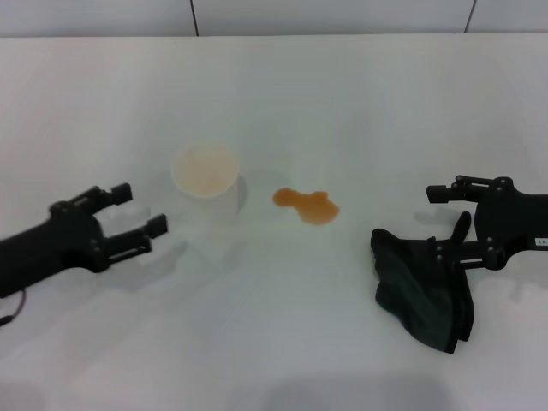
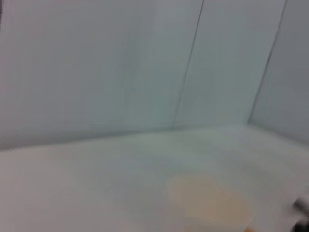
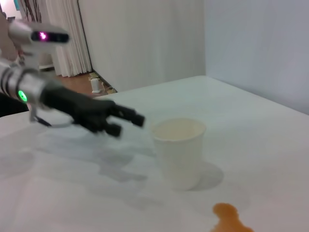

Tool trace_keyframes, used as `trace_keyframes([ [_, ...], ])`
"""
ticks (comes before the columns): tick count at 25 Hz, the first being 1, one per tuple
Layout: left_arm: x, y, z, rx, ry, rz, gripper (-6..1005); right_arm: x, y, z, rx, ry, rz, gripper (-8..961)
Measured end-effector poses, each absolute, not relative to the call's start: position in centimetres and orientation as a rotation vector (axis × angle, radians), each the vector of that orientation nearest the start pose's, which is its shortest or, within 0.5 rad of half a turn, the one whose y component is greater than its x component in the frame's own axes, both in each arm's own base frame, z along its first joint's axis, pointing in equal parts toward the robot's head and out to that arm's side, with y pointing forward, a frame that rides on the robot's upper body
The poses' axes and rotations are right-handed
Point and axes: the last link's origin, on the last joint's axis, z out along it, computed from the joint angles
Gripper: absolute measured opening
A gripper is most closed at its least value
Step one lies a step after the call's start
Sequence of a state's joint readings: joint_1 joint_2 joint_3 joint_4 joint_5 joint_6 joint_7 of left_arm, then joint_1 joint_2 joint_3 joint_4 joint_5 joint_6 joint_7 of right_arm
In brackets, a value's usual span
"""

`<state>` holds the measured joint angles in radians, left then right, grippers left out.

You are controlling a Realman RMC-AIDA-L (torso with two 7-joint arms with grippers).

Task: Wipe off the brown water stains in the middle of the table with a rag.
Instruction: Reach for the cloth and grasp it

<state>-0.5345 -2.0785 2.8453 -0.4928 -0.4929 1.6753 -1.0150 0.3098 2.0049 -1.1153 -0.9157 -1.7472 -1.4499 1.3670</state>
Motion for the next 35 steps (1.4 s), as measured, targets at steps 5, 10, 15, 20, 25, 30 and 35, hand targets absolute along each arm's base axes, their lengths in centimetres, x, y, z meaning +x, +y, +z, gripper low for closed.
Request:
trace_keyframes([
  [5, -31.1, 28.1, 4.3, -2.5, -0.835, -0.883, 864, 27.2, 30.9, 1.7, -2.757, 0.38, 0.508, 869],
  [10, -28.8, 30.8, 6.4, -2.621, -0.95, -0.712, 863, 27.0, 31.1, 1.7, -2.75, 0.373, 0.504, 868],
  [15, -25.6, 33.9, 7.4, -2.755, -0.931, -0.392, 863, 26.9, 31.3, 1.7, -2.749, 0.369, 0.504, 868],
  [20, -22.0, 36.4, 7.8, -2.848, -0.828, -0.171, 863, 26.9, 31.3, 1.8, -2.743, 0.373, 0.517, 868],
  [25, -20.2, 37.7, 8.0, -2.876, -0.757, -0.057, 863, 26.3, 31.4, 2.0, -2.75, 0.359, 0.54, 868],
  [30, -19.6, 38.1, 8.0, -2.875, -0.72, -0.03, 863, 24.8, 31.7, 3.0, -2.757, 0.421, 0.564, 868],
  [35, -18.9, 38.5, 7.7, -2.882, -0.673, -0.044, 863, 23.5, 32.7, 4.6, -2.746, 0.646, 0.52, 868],
])
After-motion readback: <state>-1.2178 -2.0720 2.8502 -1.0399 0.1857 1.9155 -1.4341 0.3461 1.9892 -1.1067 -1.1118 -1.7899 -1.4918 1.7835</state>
